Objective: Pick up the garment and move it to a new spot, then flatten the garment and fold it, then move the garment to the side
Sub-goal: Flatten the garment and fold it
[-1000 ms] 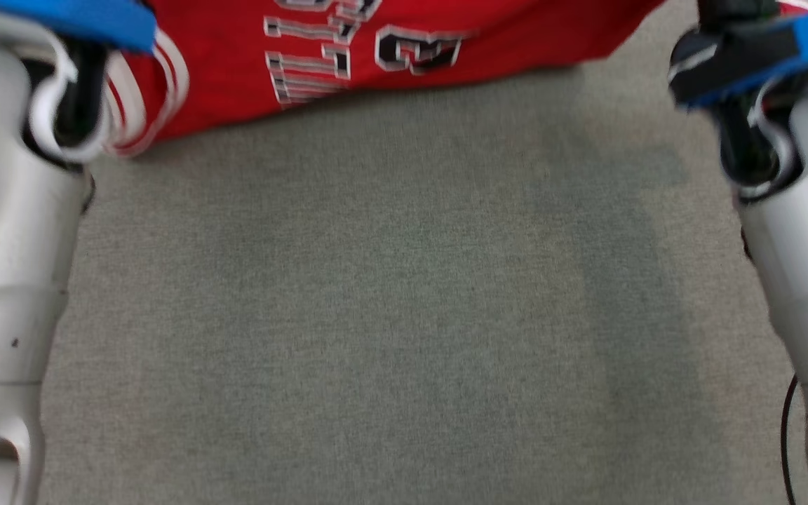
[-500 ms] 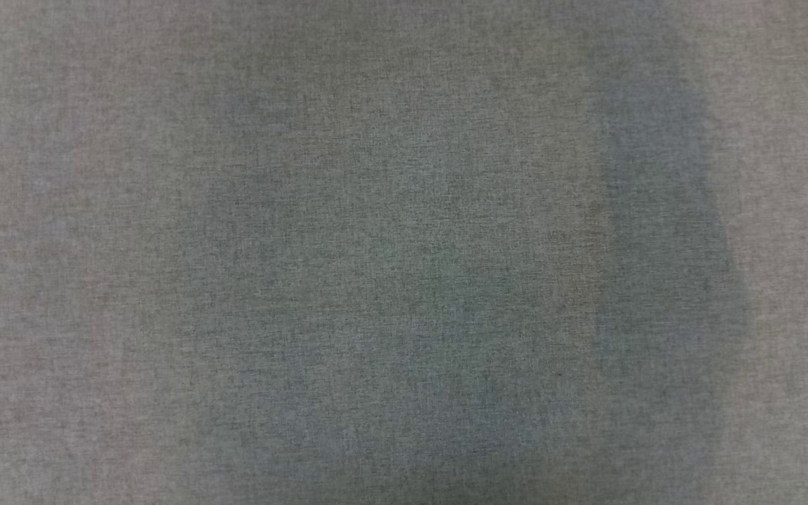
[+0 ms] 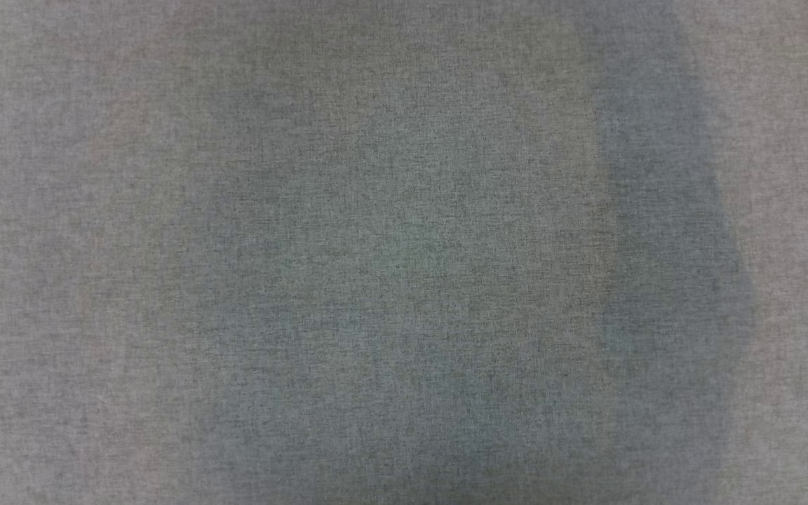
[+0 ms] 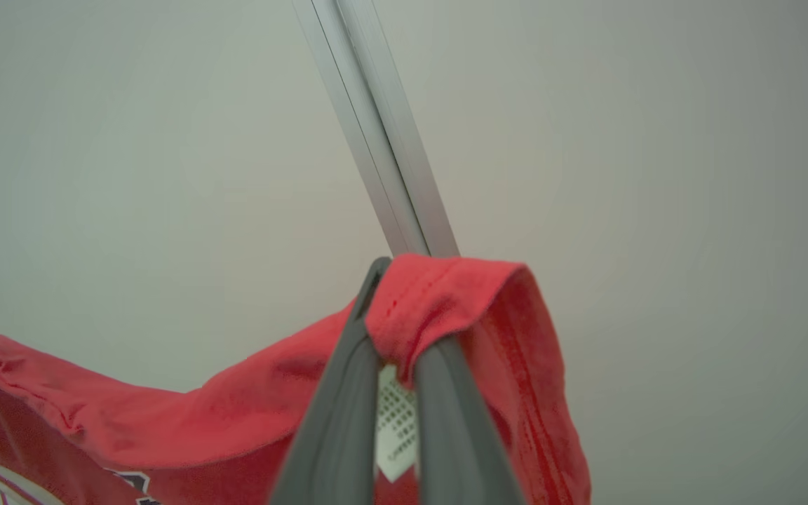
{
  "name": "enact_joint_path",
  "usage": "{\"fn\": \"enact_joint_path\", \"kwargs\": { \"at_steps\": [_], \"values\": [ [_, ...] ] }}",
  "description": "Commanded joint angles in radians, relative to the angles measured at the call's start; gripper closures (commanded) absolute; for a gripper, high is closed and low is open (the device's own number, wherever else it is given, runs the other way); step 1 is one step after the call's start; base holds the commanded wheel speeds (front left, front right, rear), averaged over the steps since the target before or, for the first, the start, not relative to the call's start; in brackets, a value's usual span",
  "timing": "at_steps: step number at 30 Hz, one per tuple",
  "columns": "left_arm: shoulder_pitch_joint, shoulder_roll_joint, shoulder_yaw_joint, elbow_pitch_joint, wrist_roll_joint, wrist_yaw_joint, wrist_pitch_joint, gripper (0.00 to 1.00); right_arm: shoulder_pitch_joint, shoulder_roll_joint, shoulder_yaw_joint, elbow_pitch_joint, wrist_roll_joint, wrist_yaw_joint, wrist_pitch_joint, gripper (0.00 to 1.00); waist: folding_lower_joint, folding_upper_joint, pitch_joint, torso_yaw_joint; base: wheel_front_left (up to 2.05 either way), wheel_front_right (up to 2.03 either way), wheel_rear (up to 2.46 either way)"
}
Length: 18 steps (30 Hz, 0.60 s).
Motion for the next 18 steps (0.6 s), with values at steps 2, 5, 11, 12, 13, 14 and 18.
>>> {"fn": "enact_joint_path", "kwargs": {
  "at_steps": [2, 5, 11, 12, 13, 14, 18],
  "values": [
    [0.057, 0.01, -0.038, -0.006, -0.005, -0.002, -0.006, 1.0, 0.06, -0.009, 0.027, -0.006, 0.013, 0.001, -0.013, 1.0, 0.0001, -0.0001, -0.005, 0.001, 0.0, 0.0, 0.0],
    [0.133, 0.03, -0.051, -0.02, -0.044, -0.002, -0.014, 1.0, 0.137, -0.016, 0.074, -0.032, 0.034, 0.001, -0.032, 1.0, 0.0001, -0.0001, -0.022, -0.001, 0.0, 0.0, 0.0],
    [0.376, 0.06, -0.03, -0.107, -0.09, -0.002, -0.018, 1.0, 0.344, -0.024, 0.133, -0.08, 0.107, 0.001, -0.065, 1.0, 0.0001, -0.0001, -0.071, -0.005, 0.0, 0.0, 0.0],
    [0.431, 0.068, -0.029, -0.126, -0.091, -0.002, -0.018, 1.0, 0.38, -0.02, 0.144, -0.092, 0.115, 0.001, -0.07, 1.0, 0.0001, -0.0001, -0.082, -0.009, 0.0, 0.0, 0.0],
    [0.472, 0.08, -0.005, -0.153, -0.091, -0.002, -0.019, 1.0, 0.419, -0.023, 0.156, -0.105, 0.124, 0.001, -0.073, 1.0, 0.0001, -0.0001, -0.094, -0.01, 0.0, 0.0, 0.0],
    [0.52, 0.085, 0.01, -0.175, -0.092, -0.002, -0.019, 1.0, 0.458, -0.028, 0.162, -0.119, 0.135, 0.001, -0.08, 1.0, 0.0001, -0.0001, -0.107, -0.01, 0.0, 0.0, 0.0],
    [0.737, 0.085, 0.081, -0.275, -0.077, 0.007, -0.019, 1.0, 0.615, -0.043, 0.199, -0.176, 0.165, 0.001, -0.089, 1.0, 0.0001, -0.0001, -0.158, -0.011, 0.0, 0.0, 0.0]
  ]
}}
